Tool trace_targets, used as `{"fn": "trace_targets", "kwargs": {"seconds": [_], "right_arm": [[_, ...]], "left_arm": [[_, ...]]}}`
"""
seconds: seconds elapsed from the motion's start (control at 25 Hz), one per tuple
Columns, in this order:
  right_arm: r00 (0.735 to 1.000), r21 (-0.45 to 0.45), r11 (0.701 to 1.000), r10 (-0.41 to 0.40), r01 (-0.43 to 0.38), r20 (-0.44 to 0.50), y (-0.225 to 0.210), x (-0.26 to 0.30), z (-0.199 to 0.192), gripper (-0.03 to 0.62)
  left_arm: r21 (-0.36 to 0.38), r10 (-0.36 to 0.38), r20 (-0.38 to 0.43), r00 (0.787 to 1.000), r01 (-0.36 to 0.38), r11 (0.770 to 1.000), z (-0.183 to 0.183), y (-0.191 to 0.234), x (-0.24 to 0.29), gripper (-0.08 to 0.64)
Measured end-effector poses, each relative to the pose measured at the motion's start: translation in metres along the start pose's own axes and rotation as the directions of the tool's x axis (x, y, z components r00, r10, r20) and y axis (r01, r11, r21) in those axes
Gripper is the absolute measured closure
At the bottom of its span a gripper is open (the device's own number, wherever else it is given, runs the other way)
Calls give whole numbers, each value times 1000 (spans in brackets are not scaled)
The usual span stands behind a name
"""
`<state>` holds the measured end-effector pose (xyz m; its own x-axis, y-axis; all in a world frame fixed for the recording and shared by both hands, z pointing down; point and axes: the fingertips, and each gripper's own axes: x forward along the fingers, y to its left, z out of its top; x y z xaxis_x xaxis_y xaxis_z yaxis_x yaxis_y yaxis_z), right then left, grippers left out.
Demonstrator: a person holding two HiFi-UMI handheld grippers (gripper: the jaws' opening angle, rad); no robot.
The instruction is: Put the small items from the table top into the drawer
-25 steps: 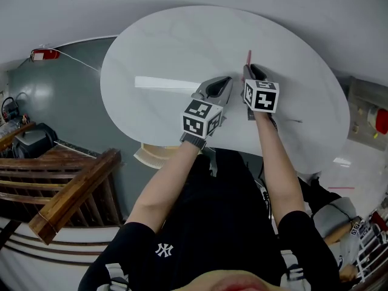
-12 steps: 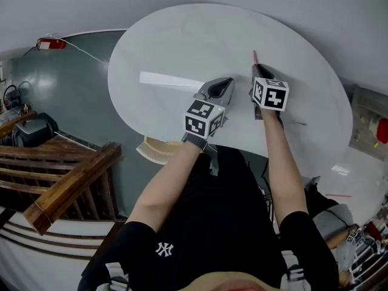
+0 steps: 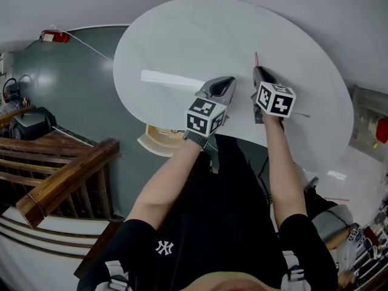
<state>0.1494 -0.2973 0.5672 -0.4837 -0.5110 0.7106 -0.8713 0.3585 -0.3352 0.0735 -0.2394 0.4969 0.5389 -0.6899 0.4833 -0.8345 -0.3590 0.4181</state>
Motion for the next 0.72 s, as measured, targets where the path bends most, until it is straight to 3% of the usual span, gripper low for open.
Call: {"fn": "trace_targets", "kwargs": {"seconds": [0.72], "right_arm": [[993,-55,995,88,-84,76,102,-60,-57,525]], "left_arm": [[9,40,52,998,-41,999,-45,-12,-100,560]]}}
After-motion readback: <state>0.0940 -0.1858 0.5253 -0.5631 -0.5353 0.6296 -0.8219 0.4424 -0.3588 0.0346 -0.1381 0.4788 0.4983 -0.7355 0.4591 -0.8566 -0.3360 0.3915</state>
